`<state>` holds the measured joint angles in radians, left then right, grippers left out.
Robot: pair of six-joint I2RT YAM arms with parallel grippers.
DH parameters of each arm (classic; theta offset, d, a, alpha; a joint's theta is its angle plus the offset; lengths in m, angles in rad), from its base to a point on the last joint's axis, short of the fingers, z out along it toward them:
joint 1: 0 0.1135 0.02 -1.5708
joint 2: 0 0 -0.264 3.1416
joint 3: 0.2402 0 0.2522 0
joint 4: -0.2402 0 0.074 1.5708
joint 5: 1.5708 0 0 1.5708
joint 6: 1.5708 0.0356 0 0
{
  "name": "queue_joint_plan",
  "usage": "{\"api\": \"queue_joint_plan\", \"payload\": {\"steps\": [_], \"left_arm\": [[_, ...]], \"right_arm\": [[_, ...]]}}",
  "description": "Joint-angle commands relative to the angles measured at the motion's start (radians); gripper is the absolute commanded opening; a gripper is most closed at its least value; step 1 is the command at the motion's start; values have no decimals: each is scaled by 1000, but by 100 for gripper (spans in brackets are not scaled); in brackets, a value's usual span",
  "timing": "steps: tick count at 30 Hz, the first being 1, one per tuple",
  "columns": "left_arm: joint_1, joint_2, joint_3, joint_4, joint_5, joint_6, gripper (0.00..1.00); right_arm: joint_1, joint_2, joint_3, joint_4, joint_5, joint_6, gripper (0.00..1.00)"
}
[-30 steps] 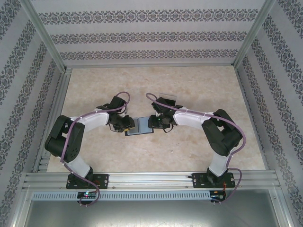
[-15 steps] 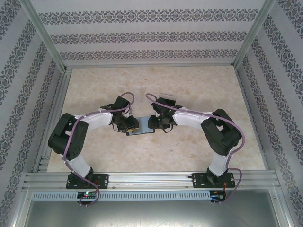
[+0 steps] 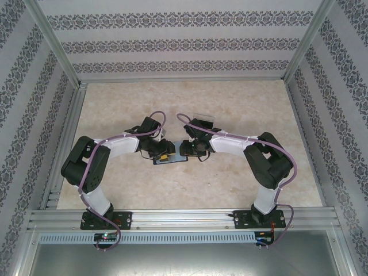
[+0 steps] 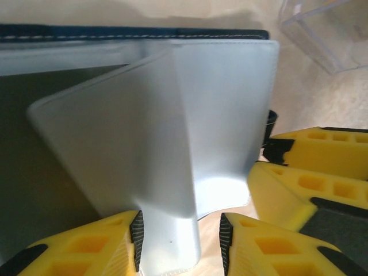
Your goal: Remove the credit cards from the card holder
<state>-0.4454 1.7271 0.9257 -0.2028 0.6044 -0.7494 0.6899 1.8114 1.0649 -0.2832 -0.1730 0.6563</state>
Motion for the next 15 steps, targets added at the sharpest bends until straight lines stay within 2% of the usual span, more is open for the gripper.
{"api": "queue_joint_plan", "payload": {"steps": [1, 9, 15], "left_arm": [[-14, 16, 21, 76, 37, -33, 43], [-26, 51, 53, 92, 38, -43, 43], [-31, 58, 63, 87, 30, -45, 43]], "right_arm": [[1, -23, -37, 26, -5, 13, 40], [-10, -92, -84, 58, 25, 28, 40], [0, -131, -127, 123, -19, 12, 41]]}}
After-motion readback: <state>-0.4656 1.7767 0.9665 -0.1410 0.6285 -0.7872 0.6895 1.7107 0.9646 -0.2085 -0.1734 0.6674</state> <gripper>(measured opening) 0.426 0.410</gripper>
